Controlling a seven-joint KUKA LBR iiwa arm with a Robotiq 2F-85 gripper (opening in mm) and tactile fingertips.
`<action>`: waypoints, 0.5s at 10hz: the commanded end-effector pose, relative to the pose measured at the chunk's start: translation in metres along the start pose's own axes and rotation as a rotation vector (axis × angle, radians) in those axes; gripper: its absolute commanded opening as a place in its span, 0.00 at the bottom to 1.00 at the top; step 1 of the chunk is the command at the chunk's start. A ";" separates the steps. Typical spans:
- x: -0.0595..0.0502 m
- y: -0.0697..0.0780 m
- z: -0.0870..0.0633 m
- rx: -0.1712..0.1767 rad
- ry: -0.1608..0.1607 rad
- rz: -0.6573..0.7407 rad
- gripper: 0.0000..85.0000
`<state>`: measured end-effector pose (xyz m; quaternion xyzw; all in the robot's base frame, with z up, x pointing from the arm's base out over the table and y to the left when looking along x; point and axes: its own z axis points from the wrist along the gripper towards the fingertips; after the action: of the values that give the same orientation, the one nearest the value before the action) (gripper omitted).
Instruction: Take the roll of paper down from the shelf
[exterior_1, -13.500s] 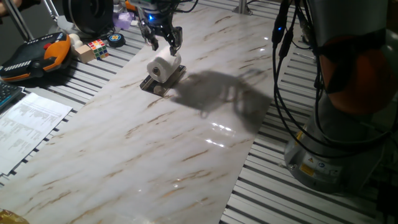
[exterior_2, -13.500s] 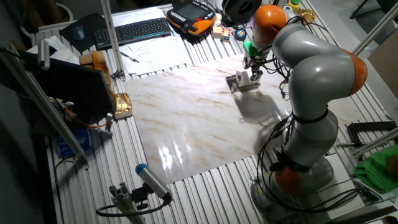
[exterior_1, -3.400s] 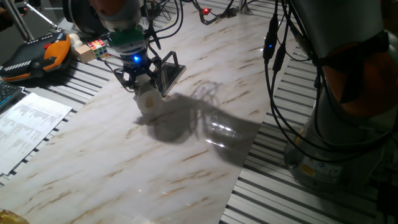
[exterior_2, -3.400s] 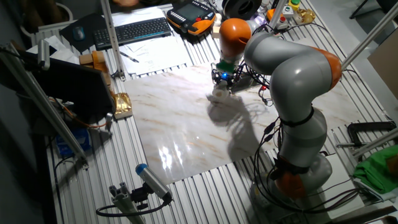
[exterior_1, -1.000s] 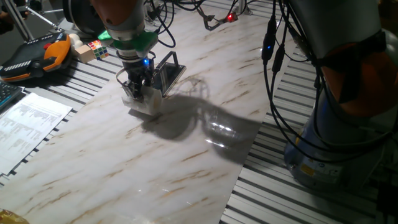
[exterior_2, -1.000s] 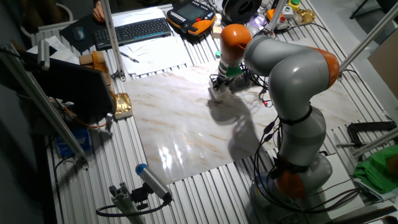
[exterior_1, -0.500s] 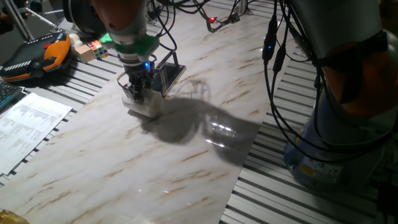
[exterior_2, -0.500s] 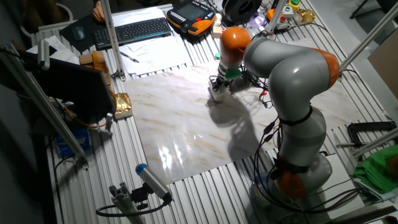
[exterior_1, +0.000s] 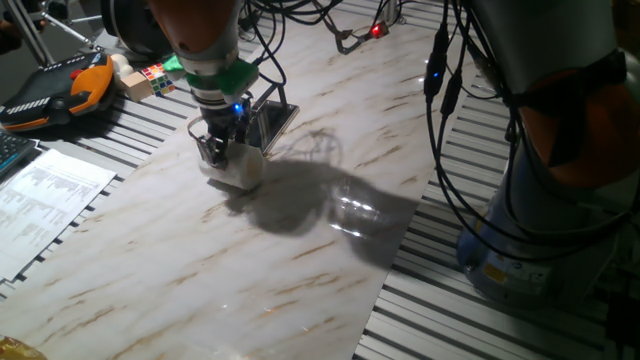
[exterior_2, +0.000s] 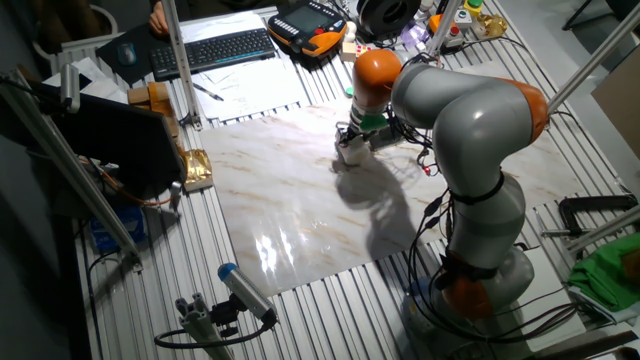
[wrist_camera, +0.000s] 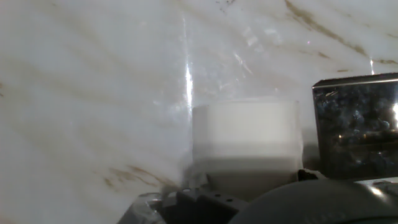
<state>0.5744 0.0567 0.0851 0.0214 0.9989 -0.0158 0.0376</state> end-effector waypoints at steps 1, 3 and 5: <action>0.000 0.000 0.000 0.002 -0.004 0.004 0.90; 0.001 0.000 -0.005 0.018 -0.014 0.014 0.91; 0.002 -0.002 -0.018 0.028 -0.014 0.022 0.93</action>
<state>0.5710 0.0548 0.1036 0.0335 0.9980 -0.0299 0.0448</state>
